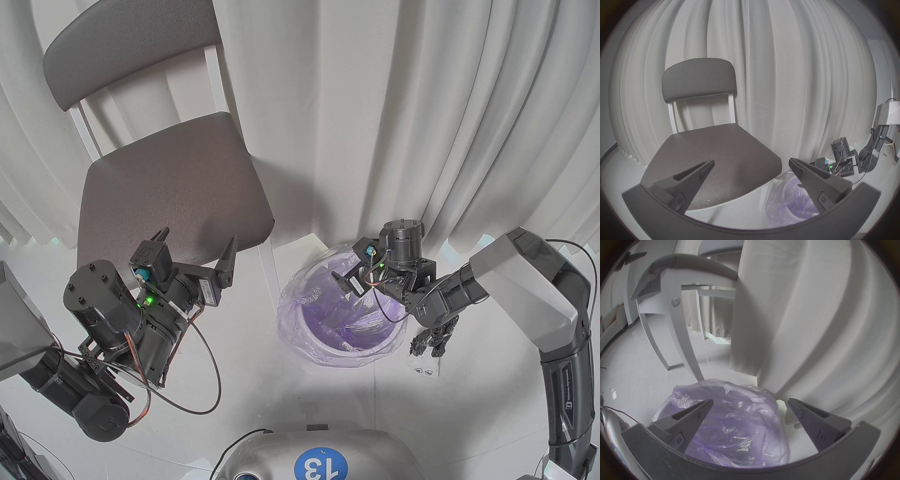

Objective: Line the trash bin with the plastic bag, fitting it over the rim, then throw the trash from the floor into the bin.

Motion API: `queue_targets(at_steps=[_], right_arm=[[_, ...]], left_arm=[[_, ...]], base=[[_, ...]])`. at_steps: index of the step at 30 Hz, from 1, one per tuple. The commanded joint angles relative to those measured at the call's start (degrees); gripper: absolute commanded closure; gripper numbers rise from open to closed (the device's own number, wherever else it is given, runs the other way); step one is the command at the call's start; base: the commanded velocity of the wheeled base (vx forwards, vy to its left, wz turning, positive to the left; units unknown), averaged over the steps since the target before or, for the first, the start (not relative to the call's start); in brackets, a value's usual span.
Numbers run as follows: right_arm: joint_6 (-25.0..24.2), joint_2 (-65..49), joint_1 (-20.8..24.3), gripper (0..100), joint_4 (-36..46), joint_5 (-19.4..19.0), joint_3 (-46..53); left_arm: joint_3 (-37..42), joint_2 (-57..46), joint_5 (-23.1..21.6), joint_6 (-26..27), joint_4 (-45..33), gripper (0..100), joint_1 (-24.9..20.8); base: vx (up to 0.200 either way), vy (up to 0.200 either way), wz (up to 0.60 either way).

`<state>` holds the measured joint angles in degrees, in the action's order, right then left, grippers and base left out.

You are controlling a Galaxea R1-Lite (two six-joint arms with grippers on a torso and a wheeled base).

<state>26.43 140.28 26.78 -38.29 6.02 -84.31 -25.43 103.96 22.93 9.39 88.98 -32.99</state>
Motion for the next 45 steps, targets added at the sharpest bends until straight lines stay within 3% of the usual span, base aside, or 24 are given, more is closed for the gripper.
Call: queue_targets(at_steps=[1,10,24,38,45], right_arm=[[0.0,3.6,0.2,0,-0.3,0.2,-1.5],[-0.1,12.4,0.5,0,-1.2,1.4,-10.6],[-2.7,18.1,0.2,0,-1.3,1.5,-16.7],[-3.0,16.9,0.4,0,-2.8,1.6,-16.0],[-2.8,7.9,0.1,0,-2.1,1.6,-8.8]], left_arm=[[-0.1,0.2,0.1,0.0,1.0,0,0.0],[-0.1,0.5,0.1,0.0,1.0,0,0.5],[-0.1,0.5,0.0,0.0,1.0,0,0.6],[-0.2,0.3,0.1,0.0,1.0,0,0.6],[-0.1,0.1,0.1,0.0,1.0,0,0.5]], base=[[0.000,0.000,0.00],[0.000,0.000,0.00],[0.000,0.000,0.00],[0.000,0.000,0.00],[0.000,0.000,0.00]])
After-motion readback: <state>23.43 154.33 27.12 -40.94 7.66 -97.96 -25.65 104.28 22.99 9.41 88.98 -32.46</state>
